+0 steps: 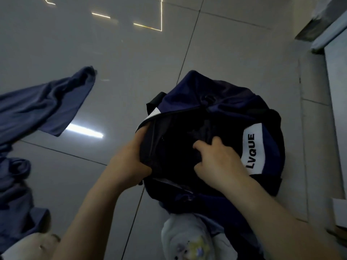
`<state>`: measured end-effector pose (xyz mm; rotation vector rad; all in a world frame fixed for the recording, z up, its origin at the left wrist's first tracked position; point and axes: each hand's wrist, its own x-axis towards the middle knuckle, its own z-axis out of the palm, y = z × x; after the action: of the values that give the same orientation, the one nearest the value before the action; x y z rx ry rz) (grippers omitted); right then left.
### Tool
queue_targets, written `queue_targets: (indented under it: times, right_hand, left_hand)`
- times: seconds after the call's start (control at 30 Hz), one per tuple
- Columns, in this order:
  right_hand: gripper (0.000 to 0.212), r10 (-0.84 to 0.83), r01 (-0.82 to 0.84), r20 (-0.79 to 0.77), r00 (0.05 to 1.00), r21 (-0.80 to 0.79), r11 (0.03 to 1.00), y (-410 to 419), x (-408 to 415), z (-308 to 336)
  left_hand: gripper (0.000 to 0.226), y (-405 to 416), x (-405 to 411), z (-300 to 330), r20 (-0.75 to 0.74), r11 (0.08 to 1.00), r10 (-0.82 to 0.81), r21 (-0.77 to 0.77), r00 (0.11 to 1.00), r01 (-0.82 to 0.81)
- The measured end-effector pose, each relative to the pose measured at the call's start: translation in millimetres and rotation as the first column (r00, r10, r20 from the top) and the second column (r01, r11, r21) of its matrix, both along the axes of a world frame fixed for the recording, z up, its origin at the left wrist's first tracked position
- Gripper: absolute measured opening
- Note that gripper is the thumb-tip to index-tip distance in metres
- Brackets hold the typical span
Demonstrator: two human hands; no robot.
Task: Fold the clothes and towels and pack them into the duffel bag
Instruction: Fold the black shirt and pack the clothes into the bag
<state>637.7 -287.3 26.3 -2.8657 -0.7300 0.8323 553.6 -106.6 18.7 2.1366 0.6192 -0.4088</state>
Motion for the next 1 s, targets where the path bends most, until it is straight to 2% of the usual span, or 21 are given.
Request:
queue_targets:
  times: [0.1, 0.17, 0.3, 0.37, 0.47, 0.53, 0.6, 0.67, 0.77, 0.9, 1.0]
  right_hand:
    - [0.046, 0.036, -0.034, -0.067, 0.997, 0.031, 0.999, 15.2, -5.8, -17.3]
    - [0.048, 0.014, -0.007, -0.09, 0.996, 0.078, 0.997, 21.8, -10.1, -28.2]
    - [0.049, -0.064, 0.077, -0.105, 0.992, 0.115, 0.99, 34.1, -18.6, -46.7]
    - [0.049, -0.031, 0.044, -0.117, 0.993, 0.108, 0.993, 38.8, -22.4, -53.5]
    - [0.053, 0.014, 0.012, -0.217, 0.976, 0.12, 0.993, 42.1, -27.8, -58.7]
    - [0.063, 0.006, 0.031, -0.258, 0.966, 0.14, 0.99, 40.1, -24.7, -58.6]
    - [0.08, -0.044, 0.11, -0.311, 0.949, 0.197, 0.974, 35.2, -18.4, -58.0]
    - [0.093, -0.095, 0.212, -0.387, 0.917, 0.271, 0.939, 29.3, -12.6, -57.5]
    - [0.103, -0.116, 0.282, -0.467, 0.877, 0.304, 0.91, 22.4, -6.6, -57.6]
    - [0.104, -0.139, 0.304, -0.474, 0.869, 0.29, 0.908, 17.3, -5.6, -60.0]
    - [0.096, -0.196, 0.361, -0.445, 0.874, 0.325, 0.874, 13.6, -5.1, -58.6]
  left_hand:
    - [0.096, 7.2, -10.9, -9.7, 0.037, 0.99, 0.038, 0.133, 0.999, -0.043]
    - [0.091, 7.6, -19.9, -19.8, 0.071, 0.987, 0.082, 0.134, 0.994, -0.091]
    - [0.084, 4.2, -24.8, -45.3, 0.11, 0.97, 0.245, -0.032, 0.963, -0.242]
    - [0.079, 5.5, -19.0, -56.0, 0.105, 0.941, 0.328, -0.128, 0.939, -0.314]
    - [0.073, 10.1, -14.6, -62.4, 0.061, 0.881, 0.408, -0.29, 0.911, -0.375]
    - [0.064, 13.3, -15.8, -60.9, 0.05, 0.845, 0.447, -0.353, 0.893, -0.403]
    - [0.074, 15.8, -16.7, -62.0, 0.086, 0.872, 0.417, -0.32, 0.905, -0.371]
    - [0.093, 16.5, -14.9, -62.5, 0.092, 0.931, 0.332, -0.194, 0.939, -0.31]
    - [0.105, 18.4, -16.3, -61.2, 0.026, 0.965, 0.243, -0.108, 0.97, -0.239]
    - [0.107, 22.1, -21.2, -58.7, -0.078, 0.994, 0.094, 0.061, 0.993, -0.089]
    - [0.107, 23.1, -24.5, -54.5, -0.107, 0.997, 0.082, 0.022, 0.991, -0.08]
